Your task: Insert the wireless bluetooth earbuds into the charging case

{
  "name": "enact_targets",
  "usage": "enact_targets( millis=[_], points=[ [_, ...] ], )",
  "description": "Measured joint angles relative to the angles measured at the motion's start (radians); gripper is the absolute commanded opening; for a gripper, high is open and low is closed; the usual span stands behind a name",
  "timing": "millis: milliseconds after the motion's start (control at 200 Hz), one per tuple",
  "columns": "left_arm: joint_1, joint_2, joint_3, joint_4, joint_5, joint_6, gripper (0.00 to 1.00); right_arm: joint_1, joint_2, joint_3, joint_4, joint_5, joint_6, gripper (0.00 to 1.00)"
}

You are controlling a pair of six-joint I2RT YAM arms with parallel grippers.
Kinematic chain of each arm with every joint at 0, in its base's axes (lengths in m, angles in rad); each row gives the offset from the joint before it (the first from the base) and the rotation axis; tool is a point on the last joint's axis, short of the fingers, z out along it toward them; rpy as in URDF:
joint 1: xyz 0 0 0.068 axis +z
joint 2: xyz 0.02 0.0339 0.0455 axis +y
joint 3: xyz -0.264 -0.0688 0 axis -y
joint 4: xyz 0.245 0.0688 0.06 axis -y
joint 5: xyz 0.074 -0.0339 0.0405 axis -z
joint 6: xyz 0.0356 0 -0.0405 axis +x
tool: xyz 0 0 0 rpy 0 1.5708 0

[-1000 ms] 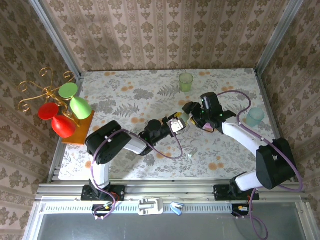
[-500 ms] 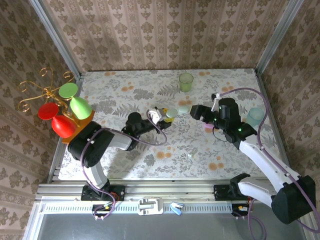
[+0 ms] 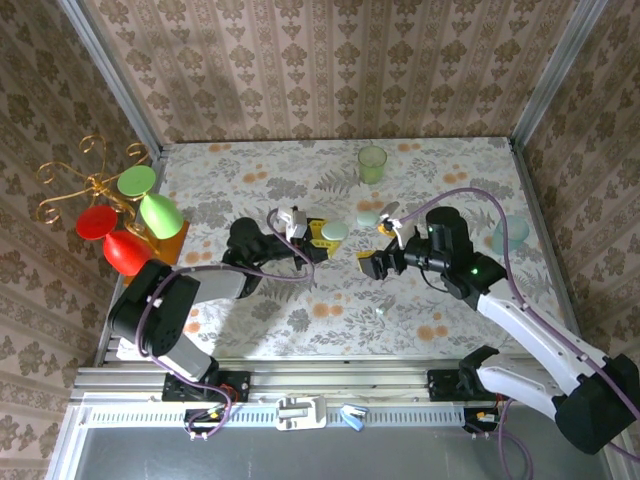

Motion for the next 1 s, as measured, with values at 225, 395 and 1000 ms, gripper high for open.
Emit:
enact_targets(
  millis=[225, 395, 1000],
  points=[
    [0.000, -0.008, 0.000, 0.000, 0.058, -0.038, 0.30, 0.047, 0.092, 0.047, 0.056, -0.021, -0.036, 0.94],
    [0.000, -0.008, 0.000, 0.000, 0.092, -0.043, 0.29, 0.058, 0.131, 0.080, 0.082, -0.023, -0.035, 0.94],
    [0.006, -0.011, -0.004, -0.002, 0.103, -0.057, 0.29, 0.063, 0.140, 0.088, 0.097, 0.012, 0.012, 0.87]
  ],
)
